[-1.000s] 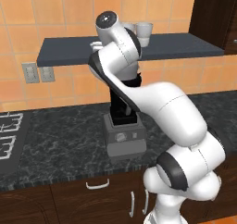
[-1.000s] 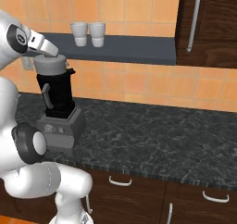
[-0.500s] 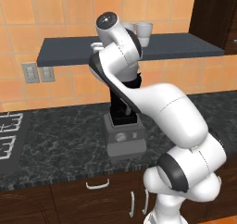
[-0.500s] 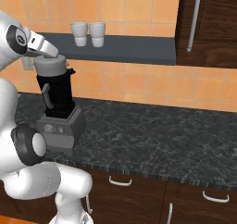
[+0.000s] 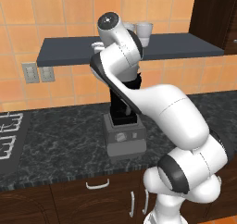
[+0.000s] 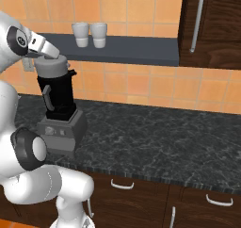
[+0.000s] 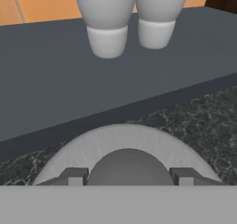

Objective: Close the lid blender by securely placing the lid on top.

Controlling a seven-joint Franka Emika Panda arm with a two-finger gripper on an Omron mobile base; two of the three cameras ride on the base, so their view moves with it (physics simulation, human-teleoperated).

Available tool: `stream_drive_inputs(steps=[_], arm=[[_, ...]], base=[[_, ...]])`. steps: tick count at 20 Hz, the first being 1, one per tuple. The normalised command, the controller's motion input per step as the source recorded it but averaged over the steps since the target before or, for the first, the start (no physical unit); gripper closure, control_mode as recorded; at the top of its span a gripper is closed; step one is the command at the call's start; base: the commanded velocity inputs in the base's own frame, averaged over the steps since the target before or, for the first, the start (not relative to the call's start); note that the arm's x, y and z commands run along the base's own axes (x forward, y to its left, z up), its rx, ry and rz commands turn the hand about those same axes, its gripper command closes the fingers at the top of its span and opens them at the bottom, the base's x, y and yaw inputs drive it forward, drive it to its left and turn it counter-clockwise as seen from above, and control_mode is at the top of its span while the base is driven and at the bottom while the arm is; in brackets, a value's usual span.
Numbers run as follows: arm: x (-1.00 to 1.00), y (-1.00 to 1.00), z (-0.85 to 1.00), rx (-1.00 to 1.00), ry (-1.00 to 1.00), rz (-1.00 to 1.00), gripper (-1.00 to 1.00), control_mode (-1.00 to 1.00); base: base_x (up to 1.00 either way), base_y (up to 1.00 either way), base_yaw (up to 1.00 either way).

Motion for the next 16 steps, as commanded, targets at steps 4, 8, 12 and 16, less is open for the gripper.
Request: stream_drive_inputs(steps=[4,8,12,16], arm=[[-0.07,0.00,0.52,0.00,0.00,0.00,1.00,-1.00],[-0.31,-0.04,0.35,0.00,0.00,0.00,1.00,-1.00],[-0.39,-0.14,0.16,0.00,0.00,0.00,1.00,-1.00],[-0.07,-0.25,0.01,0.00,0.00,0.00,1.00,-1.00]], base=[[0.00,0.00,0.00],[0.00,0.00,0.00],[0.00,0.00,0.00],[0.00,0.00,0.00]])
